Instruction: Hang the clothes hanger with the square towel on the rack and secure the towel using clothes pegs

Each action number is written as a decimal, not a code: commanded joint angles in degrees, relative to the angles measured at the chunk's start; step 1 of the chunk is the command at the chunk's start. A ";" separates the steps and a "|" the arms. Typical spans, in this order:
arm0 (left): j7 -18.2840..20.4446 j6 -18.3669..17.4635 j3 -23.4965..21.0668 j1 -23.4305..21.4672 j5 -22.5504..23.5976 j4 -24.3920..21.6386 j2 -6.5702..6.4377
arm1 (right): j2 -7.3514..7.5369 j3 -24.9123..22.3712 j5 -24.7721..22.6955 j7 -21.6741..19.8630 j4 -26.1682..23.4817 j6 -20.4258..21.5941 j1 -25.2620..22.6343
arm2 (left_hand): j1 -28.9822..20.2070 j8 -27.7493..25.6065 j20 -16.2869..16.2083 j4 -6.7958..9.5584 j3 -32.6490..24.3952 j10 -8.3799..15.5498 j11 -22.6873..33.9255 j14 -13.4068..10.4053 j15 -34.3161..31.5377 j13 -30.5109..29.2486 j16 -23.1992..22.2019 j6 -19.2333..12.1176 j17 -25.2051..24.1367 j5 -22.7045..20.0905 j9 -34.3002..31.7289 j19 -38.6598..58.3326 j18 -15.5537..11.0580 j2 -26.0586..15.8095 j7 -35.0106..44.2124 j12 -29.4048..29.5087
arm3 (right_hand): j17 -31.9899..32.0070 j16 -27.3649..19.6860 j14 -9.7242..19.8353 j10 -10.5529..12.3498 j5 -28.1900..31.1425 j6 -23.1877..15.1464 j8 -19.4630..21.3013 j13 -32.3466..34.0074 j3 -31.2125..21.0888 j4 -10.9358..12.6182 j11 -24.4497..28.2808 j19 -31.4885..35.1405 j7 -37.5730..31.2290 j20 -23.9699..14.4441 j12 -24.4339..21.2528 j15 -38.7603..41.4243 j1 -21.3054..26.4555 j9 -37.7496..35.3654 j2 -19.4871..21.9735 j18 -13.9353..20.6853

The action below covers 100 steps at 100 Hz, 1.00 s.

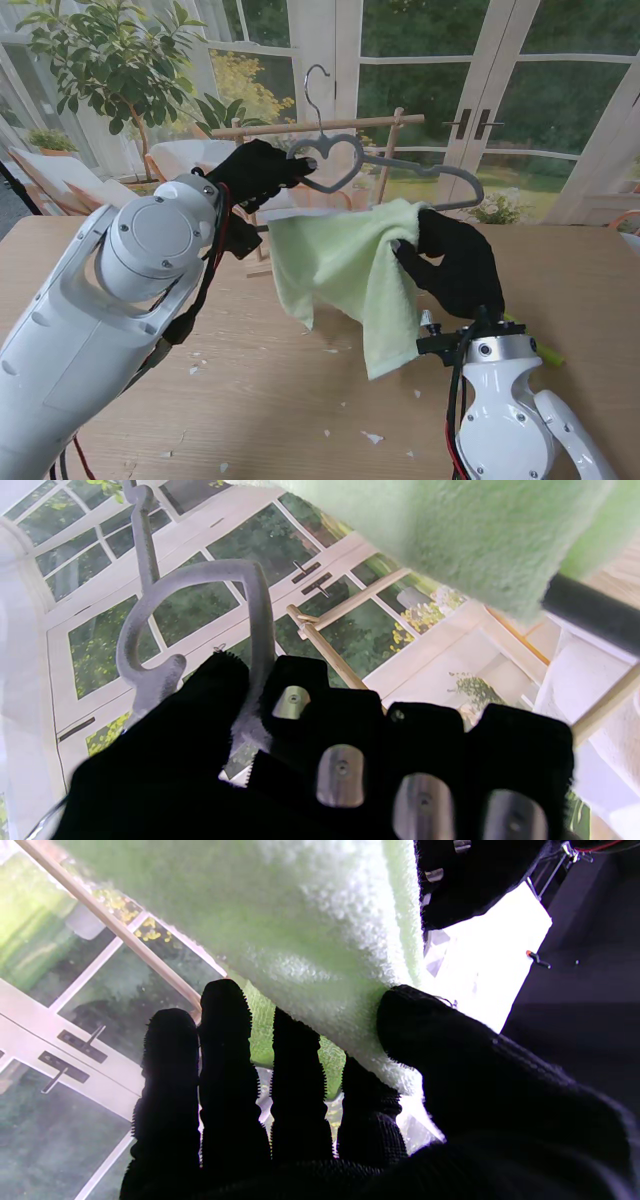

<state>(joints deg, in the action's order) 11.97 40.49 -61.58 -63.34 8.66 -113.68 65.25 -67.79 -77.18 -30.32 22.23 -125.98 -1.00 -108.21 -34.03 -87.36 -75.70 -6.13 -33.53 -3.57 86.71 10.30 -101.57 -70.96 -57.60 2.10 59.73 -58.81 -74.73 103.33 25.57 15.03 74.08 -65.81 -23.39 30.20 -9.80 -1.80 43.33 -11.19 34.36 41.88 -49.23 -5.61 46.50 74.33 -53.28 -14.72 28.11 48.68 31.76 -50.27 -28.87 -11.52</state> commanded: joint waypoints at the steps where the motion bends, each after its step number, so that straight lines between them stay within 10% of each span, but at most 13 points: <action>1: -0.04 0.77 -0.48 0.07 -2.08 -0.73 0.47 | -0.27 0.09 0.27 -1.74 0.73 -0.48 -0.40 | -1.88 -2.60 -1.69 2.96 -1.77 4.42 4.17 -3.53 -7.13 -1.55 -0.35 2.17 1.88 -4.60 -1.99 16.64 -1.50 -2.67 4.46 0.23 | -0.30 0.26 -0.39 1.48 1.34 -1.78 1.76 0.88 -1.15 -2.01 -1.25 1.85 -1.31 -29.30 -0.36 0.51 3.52 -0.69 2.61 -0.78; 51: -2.00 4.74 -2.81 0.26 -9.86 -2.82 1.75 | 1.11 0.53 0.11 -10.03 8.66 -8.42 2.69 | -2.36 -2.60 -1.91 2.90 -1.35 4.04 4.14 -3.30 -7.15 -1.54 -0.46 2.35 1.78 -4.61 -2.00 16.64 -0.84 -2.72 4.44 0.23 | -0.02 0.51 -0.38 1.24 0.64 -1.12 1.60 0.11 -0.89 -1.71 -1.22 3.02 -0.60 -29.45 -0.16 0.99 2.98 0.24 2.56 -0.43; 66: -1.75 4.71 -2.86 0.21 -9.10 -2.98 1.56 | 2.00 -0.74 0.02 -14.56 8.55 -9.80 2.33 | -2.29 -2.60 -1.94 2.94 -1.40 4.04 4.15 -3.35 -7.14 -1.55 -0.48 2.40 1.79 -4.64 -2.00 16.64 -0.83 -2.65 4.43 0.21 | 2.61 0.39 0.53 -1.03 -9.84 11.66 8.43 -6.78 -1.46 2.44 -0.40 1.71 17.07 -29.38 -0.38 -1.28 -11.26 12.32 -0.21 0.92; 82: -1.81 4.84 -2.75 0.11 -8.44 -3.07 1.53 | 2.22 -1.63 -1.19 -14.90 8.17 -8.41 1.70 | -2.31 -2.60 -1.94 2.95 -1.43 4.02 4.15 -3.35 -7.13 -1.55 -0.50 2.44 1.79 -4.64 -2.00 16.64 -0.82 -2.62 4.42 0.20 | 5.68 -0.11 0.80 -1.74 -24.58 18.86 2.71 -12.42 6.81 0.84 0.41 -1.26 27.97 -29.38 -2.13 -3.76 -14.19 22.06 -2.59 1.54; 100: -1.78 4.65 -2.36 0.04 -8.26 -2.94 1.52 | 1.37 -0.22 -1.17 -10.02 9.42 -6.20 2.80 | -2.27 -2.60 -1.93 2.94 -1.42 4.02 4.15 -3.38 -7.12 -1.55 -0.51 2.35 1.81 -4.66 -2.00 16.64 -0.84 -2.58 4.43 0.19 | 5.71 -0.01 1.06 0.24 -19.69 11.42 2.93 -11.41 7.76 1.14 1.77 -1.64 25.52 -29.75 -1.89 -3.77 -12.09 17.91 -3.76 1.20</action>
<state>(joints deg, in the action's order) 9.34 45.04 -64.10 -63.33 0.35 -116.09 66.60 -65.36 -78.42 -31.38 11.51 -116.90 -6.99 -105.98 -34.04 -87.37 -75.70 -6.11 -33.53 -3.57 86.71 10.30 -101.58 -70.96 -57.60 2.10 59.73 -58.82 -74.73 103.35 25.57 15.02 74.08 -65.80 -18.33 30.20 -9.84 -3.16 21.97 3.53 37.20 30.46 -41.04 -5.60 47.19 73.44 -26.27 -14.72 26.19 45.16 19.53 -31.28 -30.77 -11.00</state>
